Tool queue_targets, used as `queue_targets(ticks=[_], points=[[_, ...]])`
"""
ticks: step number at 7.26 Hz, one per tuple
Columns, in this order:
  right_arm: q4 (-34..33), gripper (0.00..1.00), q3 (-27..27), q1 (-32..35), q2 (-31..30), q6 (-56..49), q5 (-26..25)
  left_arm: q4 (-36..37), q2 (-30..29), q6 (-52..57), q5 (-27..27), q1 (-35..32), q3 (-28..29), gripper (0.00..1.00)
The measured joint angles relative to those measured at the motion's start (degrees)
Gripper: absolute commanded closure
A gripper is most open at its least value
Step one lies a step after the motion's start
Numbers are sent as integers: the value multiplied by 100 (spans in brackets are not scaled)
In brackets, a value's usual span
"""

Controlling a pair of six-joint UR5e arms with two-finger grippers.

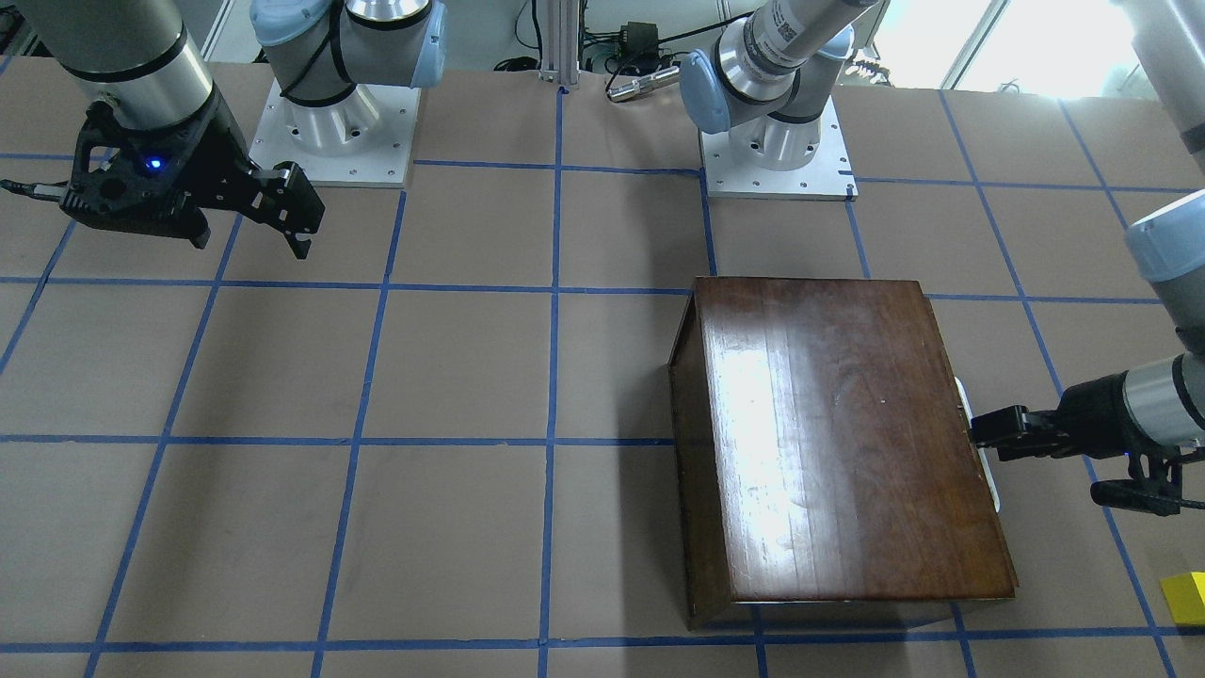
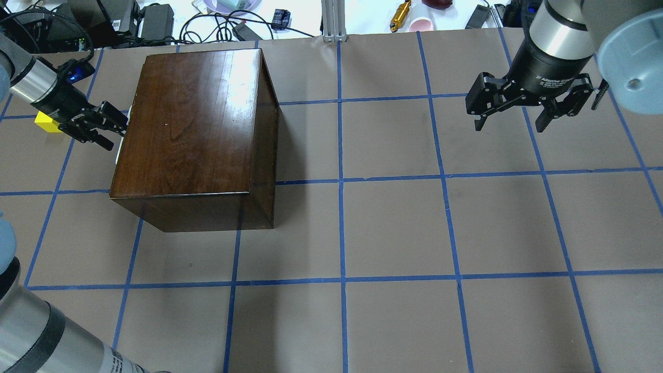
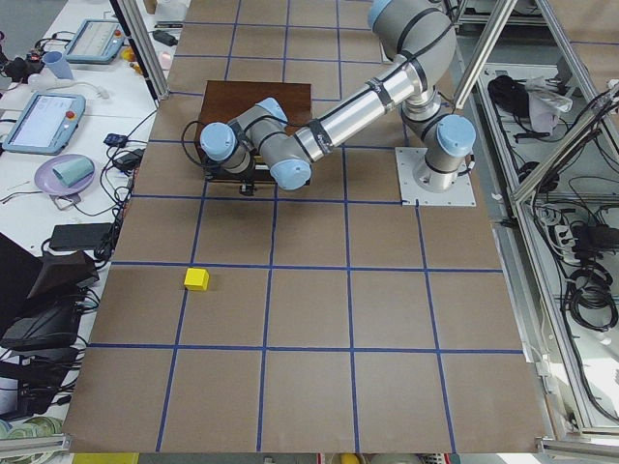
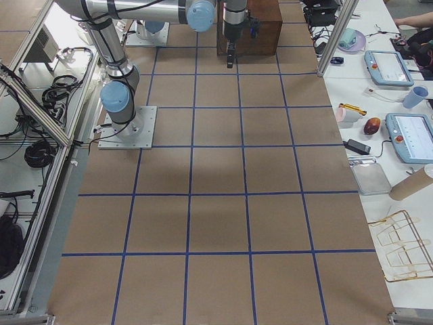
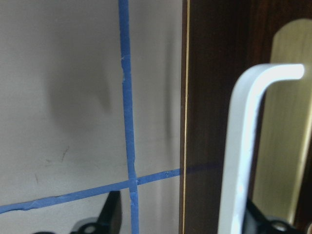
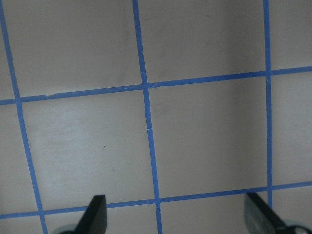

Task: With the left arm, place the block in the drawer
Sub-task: 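Pull the drawer open away from the cabinet with the left gripper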

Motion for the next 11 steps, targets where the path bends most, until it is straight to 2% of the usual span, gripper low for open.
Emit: queue_targets(ticks=[11], points=[[0,0,-3,0,0,0,0,117,-43,93,410,354,231,25]])
